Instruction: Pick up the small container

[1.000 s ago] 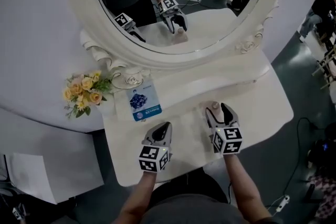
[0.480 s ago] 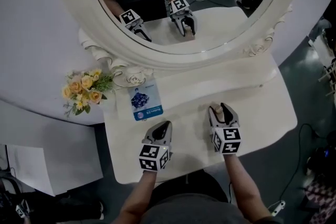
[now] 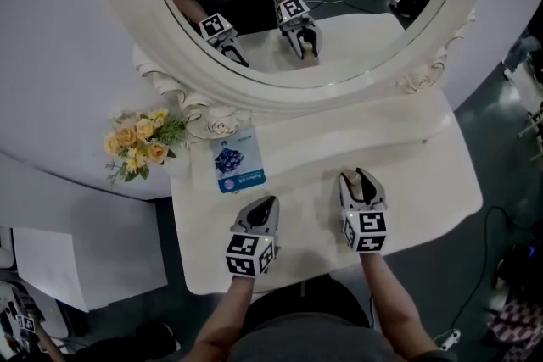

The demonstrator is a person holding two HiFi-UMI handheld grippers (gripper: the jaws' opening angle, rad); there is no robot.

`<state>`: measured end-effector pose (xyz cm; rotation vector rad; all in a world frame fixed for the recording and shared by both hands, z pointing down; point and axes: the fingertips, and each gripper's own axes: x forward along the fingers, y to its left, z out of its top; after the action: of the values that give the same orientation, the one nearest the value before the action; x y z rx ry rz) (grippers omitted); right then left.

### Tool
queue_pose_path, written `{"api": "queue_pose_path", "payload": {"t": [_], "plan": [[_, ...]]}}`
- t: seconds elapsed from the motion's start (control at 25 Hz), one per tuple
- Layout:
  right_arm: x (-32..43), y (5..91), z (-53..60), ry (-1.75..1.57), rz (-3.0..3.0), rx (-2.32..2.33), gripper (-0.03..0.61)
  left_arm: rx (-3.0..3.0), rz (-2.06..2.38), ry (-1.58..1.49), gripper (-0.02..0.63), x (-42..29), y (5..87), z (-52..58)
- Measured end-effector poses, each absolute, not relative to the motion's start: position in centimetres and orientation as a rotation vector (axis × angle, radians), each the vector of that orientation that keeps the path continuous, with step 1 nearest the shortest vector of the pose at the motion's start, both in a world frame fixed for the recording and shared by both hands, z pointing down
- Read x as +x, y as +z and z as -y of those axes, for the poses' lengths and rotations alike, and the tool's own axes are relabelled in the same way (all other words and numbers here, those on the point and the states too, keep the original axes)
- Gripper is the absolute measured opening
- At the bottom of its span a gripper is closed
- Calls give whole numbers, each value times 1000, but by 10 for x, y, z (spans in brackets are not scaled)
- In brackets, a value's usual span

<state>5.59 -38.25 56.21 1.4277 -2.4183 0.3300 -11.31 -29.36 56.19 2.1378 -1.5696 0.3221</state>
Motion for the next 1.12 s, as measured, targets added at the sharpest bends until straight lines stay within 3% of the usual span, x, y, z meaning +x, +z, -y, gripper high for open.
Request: {"api": "queue_pose_path", "payload": {"t": [0.48, 1.12], "plan": [[64, 552, 358, 329, 2415, 1447, 149, 2160, 1559, 299, 8, -104, 558, 283], [68, 476, 317, 257, 2537, 1540, 149, 2256, 1521, 265, 8, -91, 537, 265]]}}
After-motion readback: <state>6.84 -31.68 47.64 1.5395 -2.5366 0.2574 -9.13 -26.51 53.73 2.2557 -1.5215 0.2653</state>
